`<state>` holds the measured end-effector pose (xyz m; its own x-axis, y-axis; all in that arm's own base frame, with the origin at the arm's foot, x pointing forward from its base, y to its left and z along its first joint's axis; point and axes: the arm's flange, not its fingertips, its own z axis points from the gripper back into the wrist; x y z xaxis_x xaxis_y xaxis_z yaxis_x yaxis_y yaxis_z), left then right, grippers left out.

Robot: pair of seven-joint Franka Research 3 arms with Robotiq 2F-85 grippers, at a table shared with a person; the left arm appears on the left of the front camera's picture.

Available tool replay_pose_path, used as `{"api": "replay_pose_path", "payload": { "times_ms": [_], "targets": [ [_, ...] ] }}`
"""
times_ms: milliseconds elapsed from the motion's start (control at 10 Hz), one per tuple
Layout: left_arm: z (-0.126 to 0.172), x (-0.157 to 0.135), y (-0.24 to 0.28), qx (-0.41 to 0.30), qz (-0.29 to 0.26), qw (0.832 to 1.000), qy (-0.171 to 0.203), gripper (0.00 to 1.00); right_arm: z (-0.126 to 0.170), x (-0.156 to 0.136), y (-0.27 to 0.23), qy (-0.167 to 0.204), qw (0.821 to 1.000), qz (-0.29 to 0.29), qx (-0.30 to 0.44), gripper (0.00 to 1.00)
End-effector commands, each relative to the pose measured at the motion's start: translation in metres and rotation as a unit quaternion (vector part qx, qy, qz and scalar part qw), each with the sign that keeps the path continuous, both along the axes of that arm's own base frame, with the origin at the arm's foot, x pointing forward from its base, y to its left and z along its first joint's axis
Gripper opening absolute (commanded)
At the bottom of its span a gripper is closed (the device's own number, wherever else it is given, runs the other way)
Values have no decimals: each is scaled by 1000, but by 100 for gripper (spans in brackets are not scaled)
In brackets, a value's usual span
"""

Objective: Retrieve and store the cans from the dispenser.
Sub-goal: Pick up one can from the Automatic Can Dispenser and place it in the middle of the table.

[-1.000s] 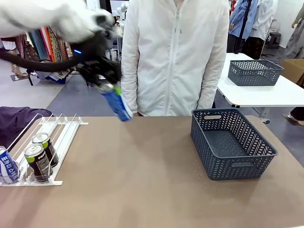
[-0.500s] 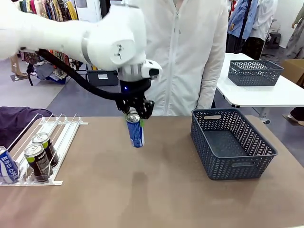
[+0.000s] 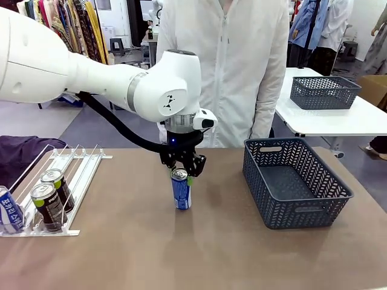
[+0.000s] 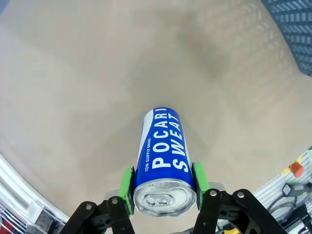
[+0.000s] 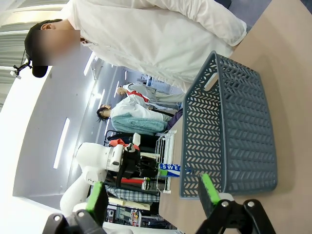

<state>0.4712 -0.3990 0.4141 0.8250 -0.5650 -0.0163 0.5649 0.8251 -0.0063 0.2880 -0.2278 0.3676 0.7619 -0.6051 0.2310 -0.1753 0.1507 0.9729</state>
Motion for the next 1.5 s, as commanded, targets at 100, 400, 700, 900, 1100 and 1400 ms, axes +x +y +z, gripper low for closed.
{"api": "replay_pose_path", "payload": {
  "times_ms": [100,400,700,900,1100,1400],
  "targets": [
    [1,8,2,9,-2,1000,20,0,4,-2,1,3,1000,4,2,100],
    [2,10,2,10,5,1000,20,13,4,-2,1,3,1000,4,2,100],
    [7,8,3,3,6,1000,8,100,4,-2,1,3,1000,4,2,100],
    [39,-1,15,-39,17,999,6,100,4,-2,1,3,1000,4,2,100],
    [99,-16,55,-75,28,996,26,100,4,-2,1,3,1000,4,2,100],
    [179,-28,189,-228,67,970,56,100,4,-2,1,3,1000,4,2,100]
  ]
}}
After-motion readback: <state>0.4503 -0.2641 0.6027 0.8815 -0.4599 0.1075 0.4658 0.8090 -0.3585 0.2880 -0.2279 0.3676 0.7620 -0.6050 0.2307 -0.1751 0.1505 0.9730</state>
